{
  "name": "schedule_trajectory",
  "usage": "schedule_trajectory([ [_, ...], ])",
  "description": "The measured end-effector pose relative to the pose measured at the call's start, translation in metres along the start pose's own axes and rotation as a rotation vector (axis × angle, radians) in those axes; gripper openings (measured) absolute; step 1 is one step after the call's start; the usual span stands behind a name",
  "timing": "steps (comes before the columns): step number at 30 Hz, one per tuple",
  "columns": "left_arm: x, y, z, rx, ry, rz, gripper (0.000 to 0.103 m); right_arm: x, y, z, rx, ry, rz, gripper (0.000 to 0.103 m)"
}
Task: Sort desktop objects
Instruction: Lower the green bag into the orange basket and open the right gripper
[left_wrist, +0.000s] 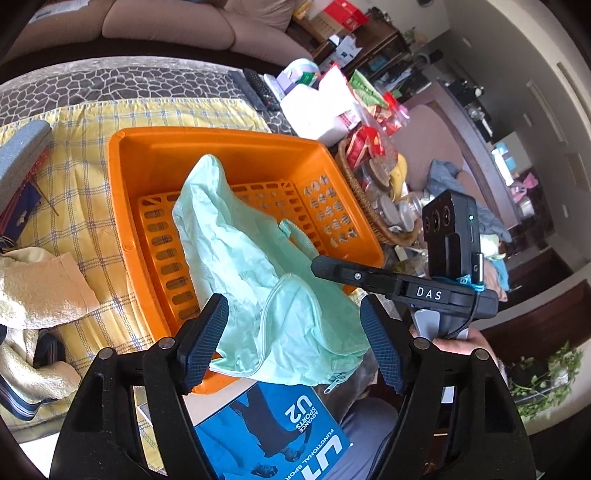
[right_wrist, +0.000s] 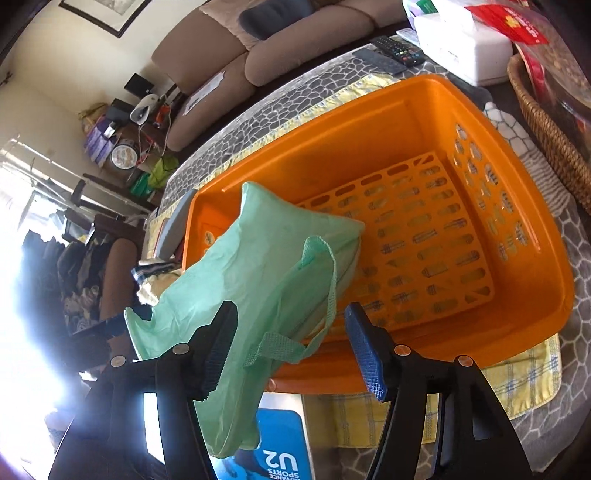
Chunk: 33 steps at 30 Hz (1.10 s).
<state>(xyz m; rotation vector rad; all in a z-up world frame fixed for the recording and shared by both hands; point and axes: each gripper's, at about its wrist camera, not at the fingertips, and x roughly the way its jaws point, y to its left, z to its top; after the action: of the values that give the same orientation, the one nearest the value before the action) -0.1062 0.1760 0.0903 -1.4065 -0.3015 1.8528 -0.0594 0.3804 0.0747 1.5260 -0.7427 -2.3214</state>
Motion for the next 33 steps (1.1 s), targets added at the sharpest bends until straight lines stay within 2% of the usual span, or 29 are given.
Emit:
schedule_trajectory([
  [1,0.004,-0.002,-0.002,0.006,0.011,0.021,0.069,0.006,0.001,0.0,-0.002,0.017,-0.002,0.064],
  [4,0.016,-0.002,-0.007,0.021,0.039,0.044,0.049,0.02,0.003,-0.001,-0.012,0.046,-0.019,0.063],
  [5,0.017,-0.002,-0.008,0.022,0.036,0.034,0.047,0.02,0.006,0.0,-0.029,0.04,-0.004,0.055],
  [6,0.016,-0.003,-0.008,0.024,0.031,0.03,0.045,0.021,0.007,-0.001,-0.026,0.045,0.037,0.028],
  [7,0.016,-0.005,-0.007,0.031,0.026,0.03,0.042,0.021,0.007,-0.001,-0.012,0.044,0.06,0.019],
  [10,0.011,-0.013,0.001,0.059,0.012,0.031,0.04,0.014,0.016,-0.005,-0.061,0.008,0.036,0.018],
  [11,0.01,-0.016,0.006,0.071,0.009,0.027,0.037,0.011,0.018,-0.005,-0.066,-0.001,0.04,0.018],
  [17,-0.003,-0.035,0.04,0.102,-0.054,-0.009,0.036,-0.023,0.021,0.0,-0.048,-0.109,0.093,0.018],
  [23,0.012,-0.057,0.079,0.208,-0.054,0.06,0.037,-0.054,0.02,0.012,-0.052,-0.228,0.014,0.018],
  [30,0.063,-0.048,0.094,0.307,0.054,0.21,0.036,-0.02,0.018,0.018,-0.053,-0.19,-0.064,0.018],
  [31,0.066,-0.044,0.094,0.302,0.061,0.218,0.036,-0.014,0.018,0.018,-0.056,-0.177,-0.077,0.018],
  [33,0.064,-0.033,0.093,0.266,0.055,0.183,0.036,-0.004,0.018,0.018,-0.074,-0.155,-0.101,0.018],
])
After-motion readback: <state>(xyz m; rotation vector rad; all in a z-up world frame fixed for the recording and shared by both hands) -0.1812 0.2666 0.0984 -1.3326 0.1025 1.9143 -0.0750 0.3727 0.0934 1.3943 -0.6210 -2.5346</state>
